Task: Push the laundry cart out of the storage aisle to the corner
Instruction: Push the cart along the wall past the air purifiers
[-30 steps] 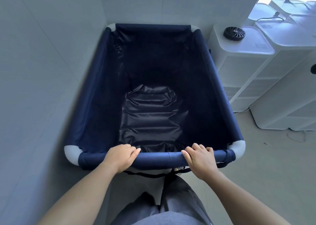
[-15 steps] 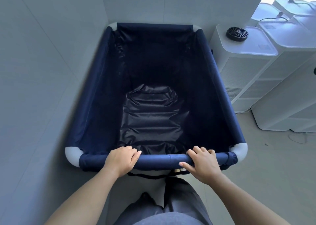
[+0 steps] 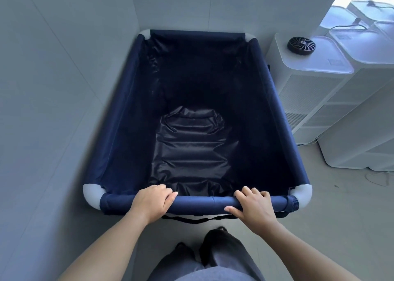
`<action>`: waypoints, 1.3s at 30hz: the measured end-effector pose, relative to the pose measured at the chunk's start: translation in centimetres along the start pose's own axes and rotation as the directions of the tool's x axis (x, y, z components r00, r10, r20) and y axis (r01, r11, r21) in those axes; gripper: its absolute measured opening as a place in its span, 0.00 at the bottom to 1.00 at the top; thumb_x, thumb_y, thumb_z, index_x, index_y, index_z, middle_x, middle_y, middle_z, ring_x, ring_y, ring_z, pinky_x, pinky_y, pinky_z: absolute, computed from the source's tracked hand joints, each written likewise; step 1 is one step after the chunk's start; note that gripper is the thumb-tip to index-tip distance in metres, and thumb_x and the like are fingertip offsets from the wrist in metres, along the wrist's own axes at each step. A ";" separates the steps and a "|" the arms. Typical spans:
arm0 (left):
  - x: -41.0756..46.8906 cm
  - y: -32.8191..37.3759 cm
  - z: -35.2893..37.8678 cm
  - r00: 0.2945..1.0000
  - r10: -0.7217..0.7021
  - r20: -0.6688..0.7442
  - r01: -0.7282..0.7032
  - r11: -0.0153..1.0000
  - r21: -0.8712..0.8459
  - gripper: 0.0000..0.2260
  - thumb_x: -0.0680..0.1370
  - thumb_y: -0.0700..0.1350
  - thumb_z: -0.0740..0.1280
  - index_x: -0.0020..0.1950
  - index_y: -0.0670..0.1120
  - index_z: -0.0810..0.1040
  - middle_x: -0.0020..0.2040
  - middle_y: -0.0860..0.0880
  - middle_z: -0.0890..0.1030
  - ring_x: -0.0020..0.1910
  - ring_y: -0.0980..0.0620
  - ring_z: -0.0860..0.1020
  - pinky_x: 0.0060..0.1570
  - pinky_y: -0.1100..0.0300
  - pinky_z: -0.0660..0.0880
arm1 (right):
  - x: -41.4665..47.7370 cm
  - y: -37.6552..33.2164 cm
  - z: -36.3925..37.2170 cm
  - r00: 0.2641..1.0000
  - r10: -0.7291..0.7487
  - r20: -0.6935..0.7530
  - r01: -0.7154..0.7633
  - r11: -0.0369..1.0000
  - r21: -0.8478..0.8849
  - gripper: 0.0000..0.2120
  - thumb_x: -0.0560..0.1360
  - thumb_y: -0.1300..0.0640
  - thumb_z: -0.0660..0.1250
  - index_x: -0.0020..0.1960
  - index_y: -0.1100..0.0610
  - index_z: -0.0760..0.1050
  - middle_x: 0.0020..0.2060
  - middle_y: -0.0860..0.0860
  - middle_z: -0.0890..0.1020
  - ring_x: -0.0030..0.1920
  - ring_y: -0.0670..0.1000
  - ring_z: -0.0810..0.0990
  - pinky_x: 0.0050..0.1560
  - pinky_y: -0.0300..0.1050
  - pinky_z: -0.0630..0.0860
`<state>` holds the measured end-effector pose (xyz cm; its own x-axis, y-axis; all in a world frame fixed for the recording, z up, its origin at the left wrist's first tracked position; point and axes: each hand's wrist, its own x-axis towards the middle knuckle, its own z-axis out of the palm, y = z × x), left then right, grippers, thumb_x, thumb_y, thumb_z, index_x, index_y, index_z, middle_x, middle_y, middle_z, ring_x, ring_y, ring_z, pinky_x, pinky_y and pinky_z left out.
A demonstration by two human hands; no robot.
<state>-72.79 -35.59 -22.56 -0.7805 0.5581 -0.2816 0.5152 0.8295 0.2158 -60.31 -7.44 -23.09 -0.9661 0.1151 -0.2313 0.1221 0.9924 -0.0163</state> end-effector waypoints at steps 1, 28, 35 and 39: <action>0.0 0.1 0.0 1.000 -0.001 -0.003 0.001 1.000 0.004 0.17 0.81 0.56 0.50 0.36 0.52 0.65 0.34 0.55 0.66 0.38 0.55 0.68 0.34 0.57 0.63 | 0.1 0.1 -0.2 1.000 -0.011 0.026 0.011 1.000 0.001 0.34 0.69 0.26 0.41 0.52 0.48 0.72 0.45 0.46 0.76 0.46 0.52 0.74 0.44 0.49 0.63; -0.5 0.2 -0.3 0.978 0.109 0.175 -0.134 0.982 0.134 0.19 0.78 0.63 0.52 0.62 0.54 0.68 0.55 0.52 0.74 0.54 0.50 0.72 0.51 0.54 0.69 | 0.9 -1.1 -1.2 0.983 -0.125 0.133 0.119 0.991 0.054 0.27 0.73 0.30 0.51 0.55 0.51 0.68 0.51 0.49 0.73 0.51 0.52 0.73 0.47 0.48 0.67; -0.3 0.1 -0.4 0.981 0.114 0.159 -0.132 0.985 0.111 0.17 0.78 0.62 0.52 0.60 0.55 0.68 0.53 0.54 0.74 0.52 0.52 0.72 0.50 0.55 0.68 | 1.1 -0.9 -0.8 0.986 -0.134 0.102 0.131 0.991 0.039 0.28 0.72 0.29 0.51 0.55 0.51 0.68 0.51 0.50 0.74 0.51 0.53 0.74 0.44 0.48 0.66; -0.4 0.2 -0.3 0.984 0.109 0.141 -0.126 0.985 0.119 0.16 0.78 0.62 0.52 0.59 0.56 0.69 0.52 0.54 0.74 0.52 0.51 0.73 0.49 0.55 0.68 | 1.2 -0.9 -0.9 0.985 -0.134 0.106 0.131 0.991 0.038 0.28 0.72 0.29 0.52 0.54 0.51 0.68 0.51 0.50 0.74 0.51 0.53 0.74 0.43 0.48 0.65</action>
<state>-72.51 -35.68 -22.16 -0.6619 0.6429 -0.3854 0.6482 0.7491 0.1364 -61.82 -8.14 -22.44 -0.9440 -0.0244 -0.3289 0.0035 0.9965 -0.0838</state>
